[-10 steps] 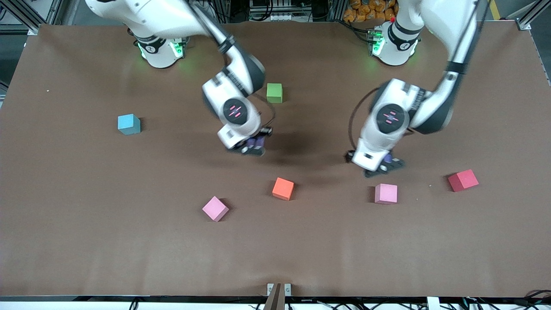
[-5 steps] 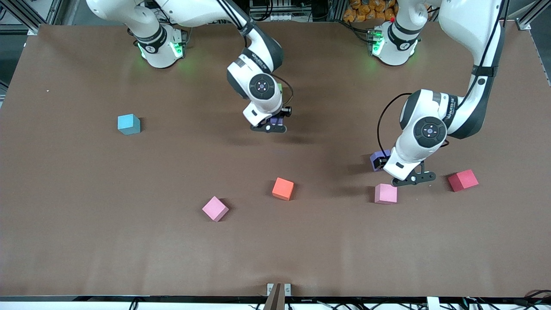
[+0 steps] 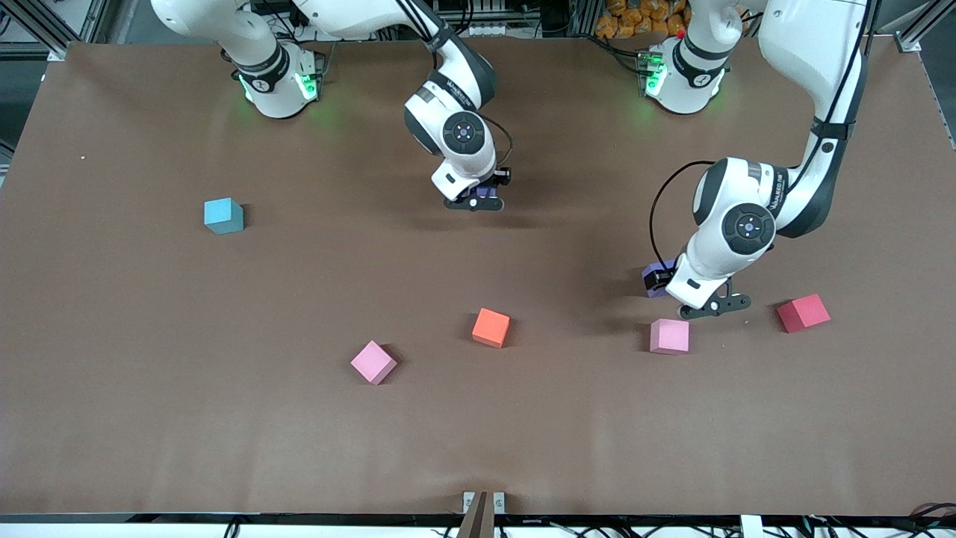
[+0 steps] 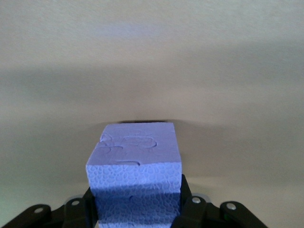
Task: Arrange blocks into number 1
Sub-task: 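Place the purple block with the right gripper while the left gripper reaches purple, then grasp the second purple block with the left gripper while the right gripper withdraws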
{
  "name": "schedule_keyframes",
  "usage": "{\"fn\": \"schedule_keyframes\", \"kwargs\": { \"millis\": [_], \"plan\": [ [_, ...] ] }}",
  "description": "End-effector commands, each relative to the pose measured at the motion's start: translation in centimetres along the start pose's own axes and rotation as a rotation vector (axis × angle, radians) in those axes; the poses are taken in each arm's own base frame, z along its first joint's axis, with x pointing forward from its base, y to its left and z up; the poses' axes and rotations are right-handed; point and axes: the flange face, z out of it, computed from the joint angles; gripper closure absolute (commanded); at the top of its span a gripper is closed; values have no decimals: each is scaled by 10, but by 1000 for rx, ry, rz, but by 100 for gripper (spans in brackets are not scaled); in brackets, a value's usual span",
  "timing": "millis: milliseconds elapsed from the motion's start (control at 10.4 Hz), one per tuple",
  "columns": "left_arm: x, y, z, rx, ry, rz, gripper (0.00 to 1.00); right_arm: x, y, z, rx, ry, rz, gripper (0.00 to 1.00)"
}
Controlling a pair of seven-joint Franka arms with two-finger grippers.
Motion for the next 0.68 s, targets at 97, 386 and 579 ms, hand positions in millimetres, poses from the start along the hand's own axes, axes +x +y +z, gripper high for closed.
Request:
{"fn": "schedule_keyframes", "kwargs": {
  "millis": [97,386,579],
  "plan": [
    [-5,-5,20,-24,-2,11,0,-18,16,-7,0,-5,-2,35],
    [-9,-6,45,-23,-2,12,0,-31,10,4,-15,-10,-17,35],
    [-10,-6,53,-18,-15,11,0,-33,7,8,-11,-2,-24,32]
  ]
}}
